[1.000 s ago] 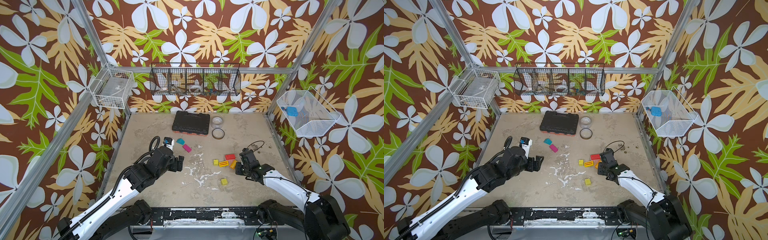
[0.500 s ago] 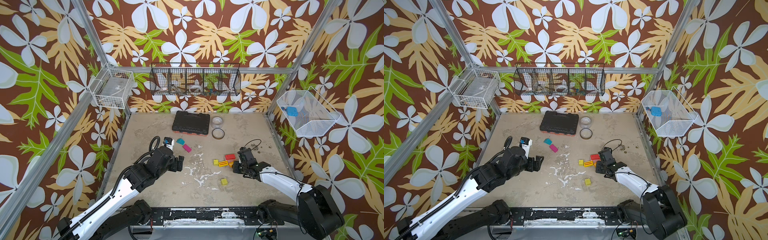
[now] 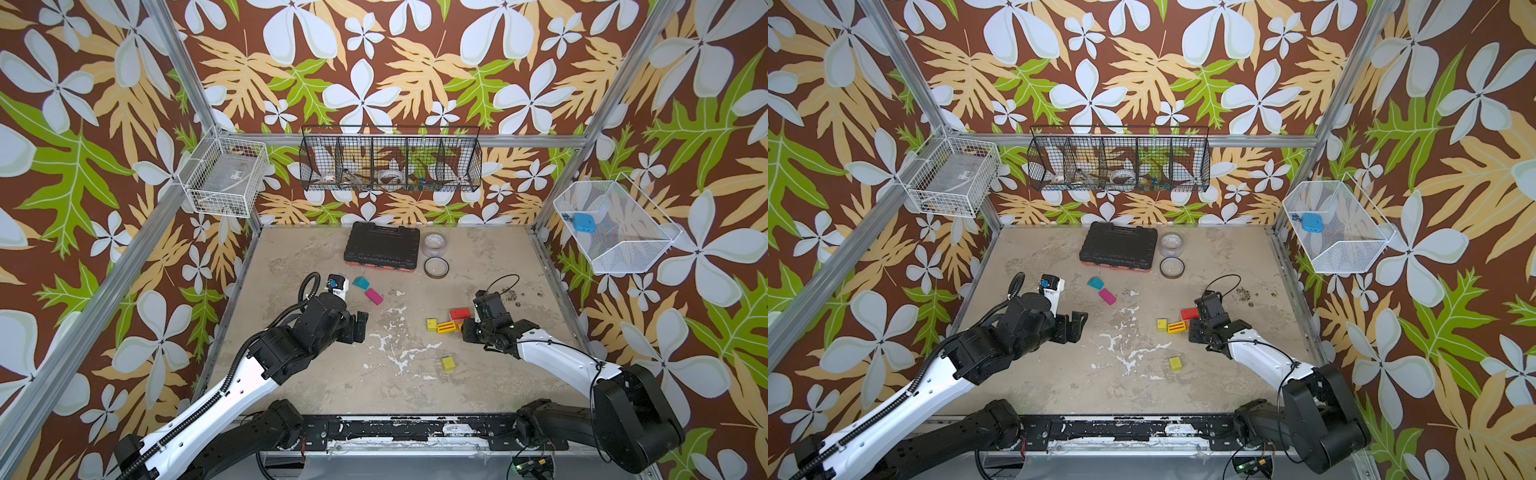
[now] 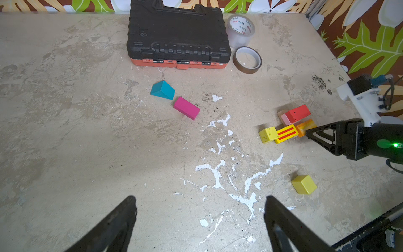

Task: Build the wood block tower

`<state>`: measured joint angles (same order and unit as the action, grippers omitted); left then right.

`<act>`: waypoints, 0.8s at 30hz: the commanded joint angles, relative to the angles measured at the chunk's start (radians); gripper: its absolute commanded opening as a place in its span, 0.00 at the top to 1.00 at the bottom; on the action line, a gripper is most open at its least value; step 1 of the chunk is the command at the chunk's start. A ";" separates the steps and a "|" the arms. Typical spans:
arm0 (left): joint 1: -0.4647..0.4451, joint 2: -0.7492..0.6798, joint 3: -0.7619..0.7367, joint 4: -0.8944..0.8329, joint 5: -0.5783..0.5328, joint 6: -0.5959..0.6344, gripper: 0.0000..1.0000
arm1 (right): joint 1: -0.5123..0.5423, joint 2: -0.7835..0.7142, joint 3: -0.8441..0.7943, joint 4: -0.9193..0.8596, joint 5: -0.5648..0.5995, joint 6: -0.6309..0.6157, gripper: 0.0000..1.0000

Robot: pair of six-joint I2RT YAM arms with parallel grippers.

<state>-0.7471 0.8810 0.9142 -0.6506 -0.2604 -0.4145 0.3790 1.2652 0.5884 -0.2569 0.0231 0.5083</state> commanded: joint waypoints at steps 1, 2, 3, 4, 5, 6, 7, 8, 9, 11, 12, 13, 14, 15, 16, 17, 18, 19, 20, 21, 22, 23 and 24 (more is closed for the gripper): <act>0.002 -0.001 0.002 0.010 -0.002 0.002 0.08 | 0.000 -0.012 0.006 -0.014 0.013 -0.010 0.54; 0.002 -0.001 0.002 0.009 -0.003 0.002 0.08 | 0.001 -0.024 0.000 -0.013 0.018 -0.006 0.54; 0.002 -0.001 0.002 0.010 -0.002 0.002 0.07 | 0.000 -0.037 -0.005 -0.009 0.020 -0.001 0.54; 0.002 -0.001 0.002 0.009 -0.003 0.002 0.07 | -0.003 -0.053 -0.012 -0.005 0.020 0.002 0.54; 0.002 -0.001 0.001 0.009 -0.003 0.003 0.08 | -0.004 -0.072 -0.017 -0.003 0.022 0.008 0.54; 0.002 -0.001 0.002 0.009 -0.003 0.002 0.08 | -0.010 -0.087 -0.019 -0.005 0.031 0.013 0.55; 0.002 -0.001 0.002 0.010 -0.002 0.001 0.08 | -0.013 -0.099 -0.019 -0.010 0.038 0.016 0.57; 0.002 -0.001 0.001 0.009 -0.004 0.002 0.08 | -0.023 -0.116 -0.019 -0.013 0.043 0.022 0.58; 0.002 -0.001 0.002 0.009 0.000 0.002 0.07 | -0.042 -0.129 -0.023 -0.013 0.034 0.024 0.58; 0.002 -0.004 0.002 0.010 -0.001 0.002 0.08 | -0.107 -0.148 -0.037 -0.001 -0.020 0.025 0.61; 0.003 -0.005 0.001 0.009 -0.001 0.002 0.08 | -0.156 -0.157 -0.053 0.011 -0.063 0.027 0.62; 0.002 -0.007 0.001 0.009 0.000 0.002 0.08 | -0.186 -0.160 -0.060 0.020 -0.089 0.027 0.62; 0.002 -0.009 0.002 0.012 0.000 0.002 0.08 | -0.222 -0.163 -0.070 0.029 -0.119 0.027 0.62; 0.002 -0.010 0.002 0.011 -0.001 0.002 0.07 | -0.249 -0.161 -0.077 0.038 -0.146 0.026 0.62; 0.002 -0.012 0.002 0.011 -0.001 0.002 0.08 | -0.267 -0.157 -0.081 0.045 -0.160 0.024 0.62; 0.002 -0.011 0.002 0.011 0.000 0.002 0.08 | -0.276 -0.150 -0.085 0.053 -0.172 0.024 0.61; 0.002 -0.011 0.002 0.011 0.001 0.003 0.08 | -0.285 -0.137 -0.086 0.065 -0.188 0.024 0.60; 0.002 -0.010 0.002 0.011 0.001 0.003 0.08 | -0.287 -0.122 -0.087 0.074 -0.200 0.027 0.60; 0.002 -0.010 0.002 0.011 0.001 0.004 0.08 | -0.287 -0.103 -0.086 0.083 -0.213 0.027 0.60; 0.002 -0.011 0.002 0.011 0.001 0.004 0.08 | -0.288 -0.087 -0.085 0.093 -0.225 0.030 0.60; 0.002 -0.012 0.001 0.011 0.000 0.003 0.08 | -0.288 -0.066 -0.082 0.102 -0.234 0.030 0.61; 0.002 -0.012 0.002 0.011 0.001 0.004 0.08 | -0.288 -0.050 -0.082 0.110 -0.242 0.030 0.61; 0.002 -0.011 0.001 0.011 0.001 0.004 0.08 | -0.288 -0.038 -0.080 0.118 -0.244 0.030 0.61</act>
<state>-0.7471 0.8711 0.9142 -0.6506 -0.2573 -0.4145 0.0925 1.2049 0.5034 -0.1864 -0.1768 0.5346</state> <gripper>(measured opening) 0.925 0.391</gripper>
